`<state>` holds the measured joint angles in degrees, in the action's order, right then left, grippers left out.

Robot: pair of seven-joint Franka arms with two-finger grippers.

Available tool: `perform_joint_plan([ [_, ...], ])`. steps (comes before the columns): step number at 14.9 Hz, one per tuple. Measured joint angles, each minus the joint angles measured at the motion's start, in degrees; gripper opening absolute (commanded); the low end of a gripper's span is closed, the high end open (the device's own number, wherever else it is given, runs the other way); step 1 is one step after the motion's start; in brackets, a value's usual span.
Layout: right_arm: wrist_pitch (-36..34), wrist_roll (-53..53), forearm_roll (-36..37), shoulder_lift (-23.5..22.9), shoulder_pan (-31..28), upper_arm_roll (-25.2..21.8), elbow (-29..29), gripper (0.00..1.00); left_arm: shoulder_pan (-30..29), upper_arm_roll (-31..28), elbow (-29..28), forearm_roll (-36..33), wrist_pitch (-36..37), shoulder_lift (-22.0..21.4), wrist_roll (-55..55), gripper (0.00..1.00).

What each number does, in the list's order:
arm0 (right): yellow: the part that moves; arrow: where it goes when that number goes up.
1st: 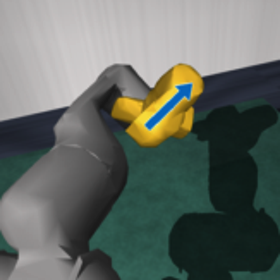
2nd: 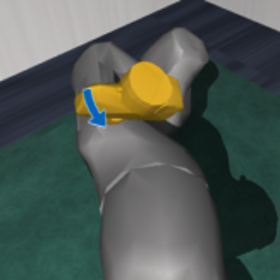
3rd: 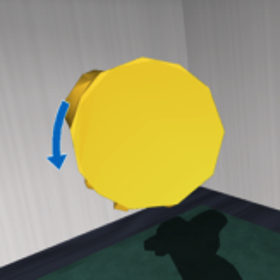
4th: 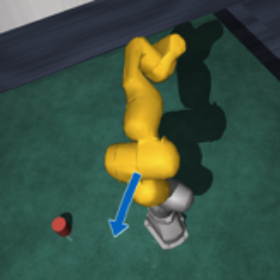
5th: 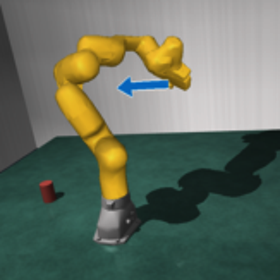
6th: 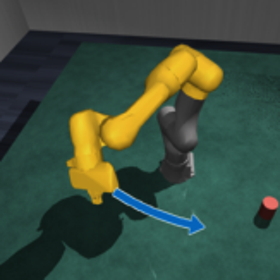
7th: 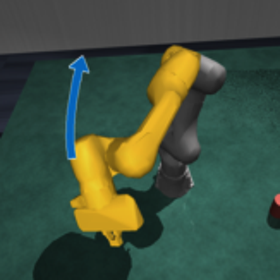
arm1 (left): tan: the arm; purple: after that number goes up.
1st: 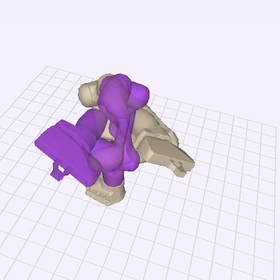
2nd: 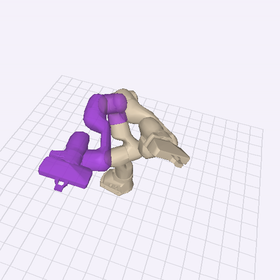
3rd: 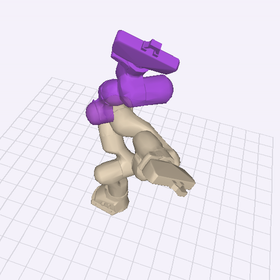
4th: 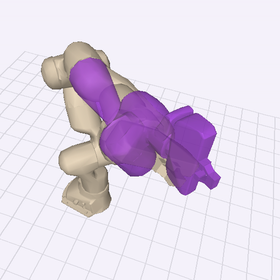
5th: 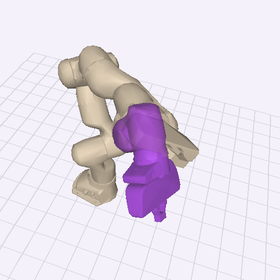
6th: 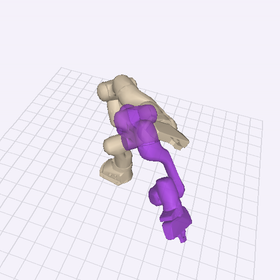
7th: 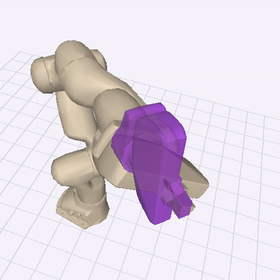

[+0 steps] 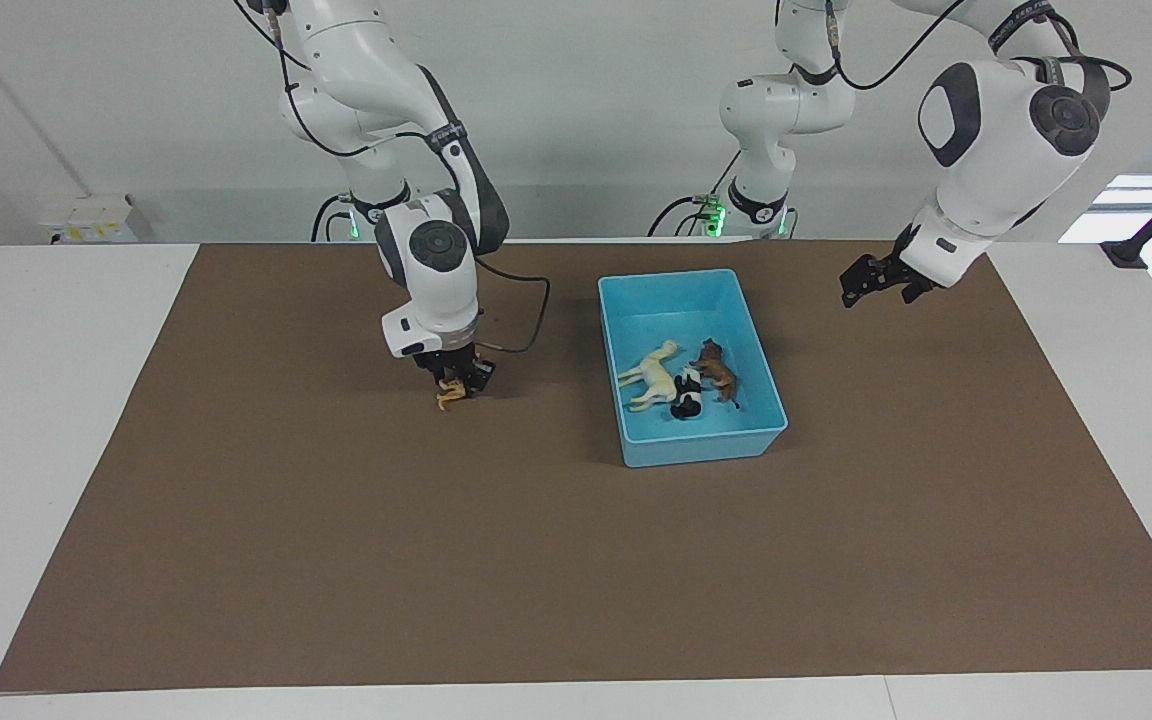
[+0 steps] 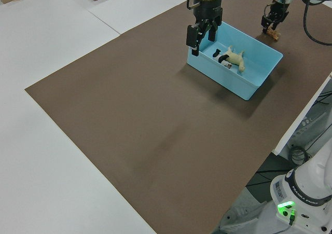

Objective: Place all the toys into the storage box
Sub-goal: 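Open the left gripper over the box while the right gripper lifts the leopard, then lower the tan leopard into the box and open the right gripper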

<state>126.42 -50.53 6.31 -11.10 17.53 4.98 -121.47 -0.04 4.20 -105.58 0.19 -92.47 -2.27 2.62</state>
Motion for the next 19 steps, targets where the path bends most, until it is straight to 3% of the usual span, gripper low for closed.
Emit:
perform_joint_plan([
  [3,-14.2,0.1,-4.0,-0.9,0.7,0.4,15.8,0.00,0.9,0.5,6.7,-1.2,4.8,3.0,-0.3,1.00],
  [5,-18.8,-0.3,-7.6,-2.3,3.4,0.5,25.6,0.00,2.3,0.8,11.2,-1.5,7.0,5.4,-0.3,1.00],
  [8,-18.4,-6.3,-8.2,-6.2,11.8,0.7,33.0,0.00,3.6,0.9,13.6,-1.7,8.1,7.1,-0.3,1.00],
  [11,-11.7,-11.1,-8.2,-10.7,20.7,0.7,35.2,0.00,3.5,0.4,14.0,-1.7,9.0,7.2,-0.2,1.00],
  [12,-9.4,-12.1,-8.2,-12.1,22.5,0.7,35.3,0.07,3.4,0.2,14.0,-1.7,9.2,6.9,-0.3,1.00],
  [13,-7.9,-12.9,-8.0,-13.3,23.5,0.6,35.3,0.94,3.4,0.0,14.0,-1.7,9.1,6.6,-0.3,1.00],
  [14,-7.4,-13.5,-7.9,-14.1,23.8,0.6,35.4,1.00,3.4,0.0,14.0,-1.7,9.0,6.4,-0.3,1.00],
  [19,-10.9,-17.5,-7.9,-14.4,23.5,0.2,37.4,1.00,3.6,0.3,14.0,-1.7,8.3,6.2,-0.3,1.00],
])
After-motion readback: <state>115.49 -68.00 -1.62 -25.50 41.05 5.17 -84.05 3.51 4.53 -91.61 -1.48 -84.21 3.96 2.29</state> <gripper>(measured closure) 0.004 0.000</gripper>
